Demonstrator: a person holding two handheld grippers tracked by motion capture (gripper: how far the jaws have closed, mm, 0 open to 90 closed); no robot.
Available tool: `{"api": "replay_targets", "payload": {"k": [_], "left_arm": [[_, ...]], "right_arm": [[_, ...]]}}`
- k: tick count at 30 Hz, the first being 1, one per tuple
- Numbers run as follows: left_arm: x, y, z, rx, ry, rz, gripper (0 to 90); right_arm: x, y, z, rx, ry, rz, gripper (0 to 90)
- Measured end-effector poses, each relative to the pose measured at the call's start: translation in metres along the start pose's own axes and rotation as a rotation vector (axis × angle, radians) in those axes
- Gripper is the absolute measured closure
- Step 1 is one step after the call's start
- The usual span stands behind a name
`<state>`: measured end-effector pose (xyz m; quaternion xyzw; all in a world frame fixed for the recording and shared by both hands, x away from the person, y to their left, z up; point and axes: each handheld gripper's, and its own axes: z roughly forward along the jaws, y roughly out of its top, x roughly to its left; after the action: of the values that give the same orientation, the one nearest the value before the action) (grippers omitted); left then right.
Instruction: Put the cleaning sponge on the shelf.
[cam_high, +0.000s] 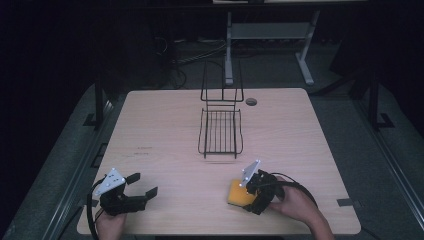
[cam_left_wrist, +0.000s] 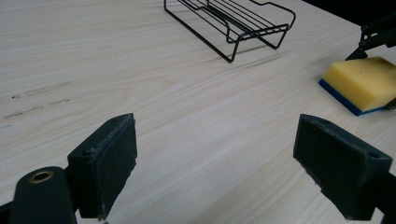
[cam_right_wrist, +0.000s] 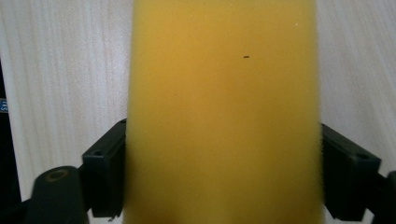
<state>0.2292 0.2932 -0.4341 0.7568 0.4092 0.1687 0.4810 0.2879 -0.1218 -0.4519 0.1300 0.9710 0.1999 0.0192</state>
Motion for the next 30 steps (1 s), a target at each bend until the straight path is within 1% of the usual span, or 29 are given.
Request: {"api": "replay_targets", "payload": {"k": [1, 9, 12, 15, 16, 18, 21, 28, 30], "left_arm": [[0.0, 0.0, 0.0, 0.0, 0.0, -0.001, 12.8], [0.0, 0.0, -0.001, -0.001, -0.001, -0.002, 12.8], [0.0, 0.0, -0.001, -0.001, -0.001, -0.003, 12.8], [0.0, 0.0, 0.0, -0.001, -0.002, -0.003, 12.8], [0.0, 0.0, -0.001, -0.001, -0.001, -0.002, 12.8], [0.0, 0.0, -0.001, -0.005, -0.001, -0.004, 12.8], [0.001, 0.0, -0.001, -0.009, 0.001, -0.012, 12.8], [0.0, 0.0, -0.001, -0.009, -0.002, -0.009, 12.8], [0.0, 0.0, -0.001, -0.009, -0.004, -0.01, 12.8]], "right_arm": [[0.0, 0.0, 0.0, -0.001, 0.0, -0.002, 20.9], [0.001, 0.002, -0.002, -0.005, -0.005, -0.019, 21.2], [0.002, 0.004, -0.005, -0.008, -0.001, -0.015, 21.2], [0.0, 0.006, -0.007, -0.02, 0.001, -0.028, 21.2], [0.0, 0.006, -0.008, -0.023, 0.003, -0.022, 21.2], [-0.001, 0.008, -0.009, -0.027, 0.009, -0.026, 21.2], [-0.002, 0.012, -0.011, -0.017, 0.009, -0.027, 21.2], [-0.007, 0.024, -0.016, -0.017, 0.015, -0.051, 21.2], [-0.01, 0.027, -0.018, -0.023, 0.023, -0.049, 21.2]]}}
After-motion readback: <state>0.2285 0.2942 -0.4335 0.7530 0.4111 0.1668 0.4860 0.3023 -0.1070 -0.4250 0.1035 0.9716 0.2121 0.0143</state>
